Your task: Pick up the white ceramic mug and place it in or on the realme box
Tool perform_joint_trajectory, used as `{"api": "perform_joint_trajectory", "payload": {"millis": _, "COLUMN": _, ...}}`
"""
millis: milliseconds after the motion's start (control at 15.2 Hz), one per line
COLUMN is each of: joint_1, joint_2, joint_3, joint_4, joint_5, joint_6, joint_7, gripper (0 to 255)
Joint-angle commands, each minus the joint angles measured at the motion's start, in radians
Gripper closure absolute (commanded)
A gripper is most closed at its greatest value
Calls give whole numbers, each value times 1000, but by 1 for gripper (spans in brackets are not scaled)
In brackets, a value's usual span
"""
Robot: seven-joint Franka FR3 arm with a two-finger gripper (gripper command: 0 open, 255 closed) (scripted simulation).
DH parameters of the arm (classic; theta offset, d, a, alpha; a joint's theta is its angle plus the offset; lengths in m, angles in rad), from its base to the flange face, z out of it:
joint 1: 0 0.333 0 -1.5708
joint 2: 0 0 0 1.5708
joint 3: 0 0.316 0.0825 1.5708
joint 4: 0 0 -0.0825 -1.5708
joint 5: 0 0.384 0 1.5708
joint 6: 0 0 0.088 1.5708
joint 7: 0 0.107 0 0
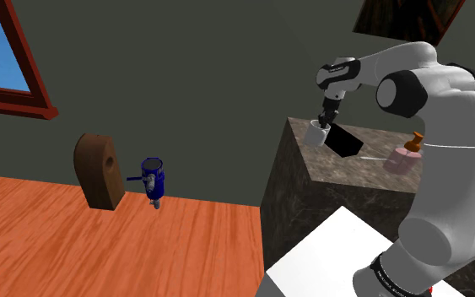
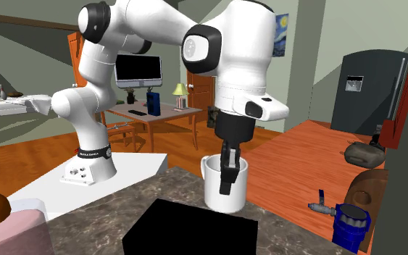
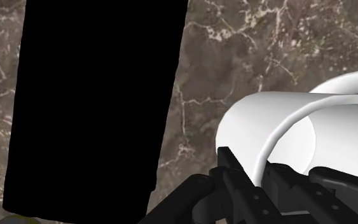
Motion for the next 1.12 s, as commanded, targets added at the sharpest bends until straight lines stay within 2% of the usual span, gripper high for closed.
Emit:
{"api": "perform_joint_trajectory", "payload": {"millis": 0, "joint_1": 0, "joint_2": -7, "joint_3": -2, "joint_4": 16, "joint_5": -3, "joint_6": -23, "joint_7": 2, "gripper": 255}}
{"api": "perform_joint_trajectory", "payload": {"millis": 1056, "joint_1": -10, "joint_2": -38, "joint_3": -11, "joint_4": 187, "joint_5": -16, "joint_6": -221, "joint_7": 6, "gripper": 255}}
